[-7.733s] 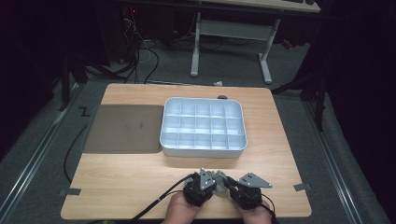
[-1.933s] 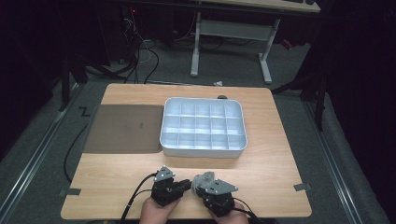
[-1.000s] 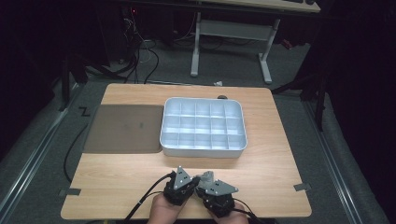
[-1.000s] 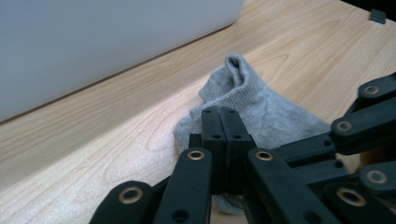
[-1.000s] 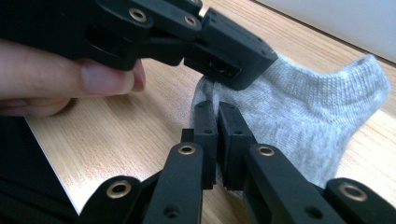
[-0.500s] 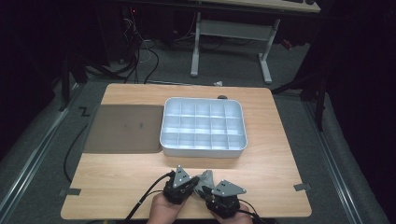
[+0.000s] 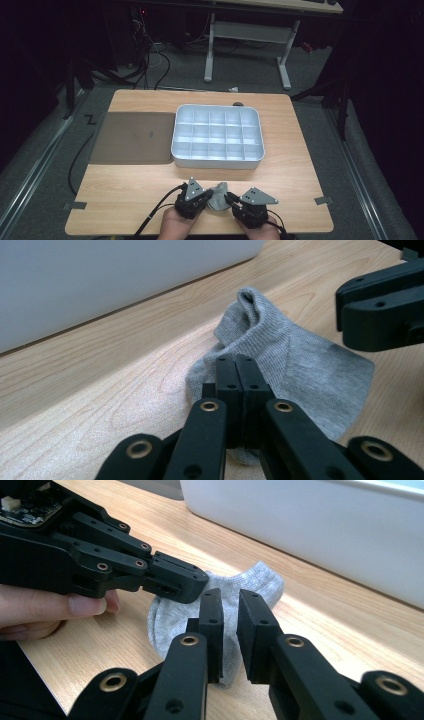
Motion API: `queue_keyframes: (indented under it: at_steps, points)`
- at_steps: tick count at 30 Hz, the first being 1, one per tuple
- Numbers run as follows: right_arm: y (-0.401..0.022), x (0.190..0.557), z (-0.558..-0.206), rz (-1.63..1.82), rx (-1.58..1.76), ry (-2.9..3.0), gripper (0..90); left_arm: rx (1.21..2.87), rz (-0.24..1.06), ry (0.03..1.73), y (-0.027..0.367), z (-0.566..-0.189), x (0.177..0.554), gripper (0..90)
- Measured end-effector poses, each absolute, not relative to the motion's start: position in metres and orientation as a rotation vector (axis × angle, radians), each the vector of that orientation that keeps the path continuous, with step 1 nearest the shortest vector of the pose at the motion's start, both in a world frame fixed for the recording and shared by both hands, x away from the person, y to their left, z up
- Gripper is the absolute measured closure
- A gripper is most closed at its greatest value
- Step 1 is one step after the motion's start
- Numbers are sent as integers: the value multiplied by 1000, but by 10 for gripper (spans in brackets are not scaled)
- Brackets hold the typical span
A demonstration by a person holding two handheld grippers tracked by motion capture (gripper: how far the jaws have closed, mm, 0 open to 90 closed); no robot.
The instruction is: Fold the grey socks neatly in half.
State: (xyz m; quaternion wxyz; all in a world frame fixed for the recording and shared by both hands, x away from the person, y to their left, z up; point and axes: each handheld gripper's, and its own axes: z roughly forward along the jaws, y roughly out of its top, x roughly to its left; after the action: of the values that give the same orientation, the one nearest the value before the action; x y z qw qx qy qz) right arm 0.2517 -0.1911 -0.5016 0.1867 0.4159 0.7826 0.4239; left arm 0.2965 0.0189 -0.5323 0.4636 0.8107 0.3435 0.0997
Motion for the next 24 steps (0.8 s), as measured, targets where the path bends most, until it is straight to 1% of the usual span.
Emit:
queue_keyframes:
  at_steps: [6, 11, 15, 16, 20, 22, 24]
  points:
    - [-184, 259, -513, 1152, 1193, 2254, 764, 1997, 245, 842, 19, -532, 297, 900]
    - [-183, 262, -527, 1062, 1202, 2284, 801, 1997, 246, 839, 18, -532, 296, 900]
    - [-184, 262, -527, 1048, 1194, 2292, 829, 1977, 239, 806, 16, -523, 291, 841]
    - [-183, 262, -527, 1051, 1195, 2288, 832, 1973, 240, 796, 15, -521, 289, 839]
    - [-183, 262, -527, 1047, 1190, 2286, 841, 1977, 221, 777, 10, -518, 284, 859]
    - [-184, 262, -527, 1051, 1188, 2285, 845, 1998, 231, 775, 9, -522, 283, 889]
    - [-184, 262, -528, 1055, 1187, 2285, 845, 2021, 249, 772, 8, -524, 282, 900]
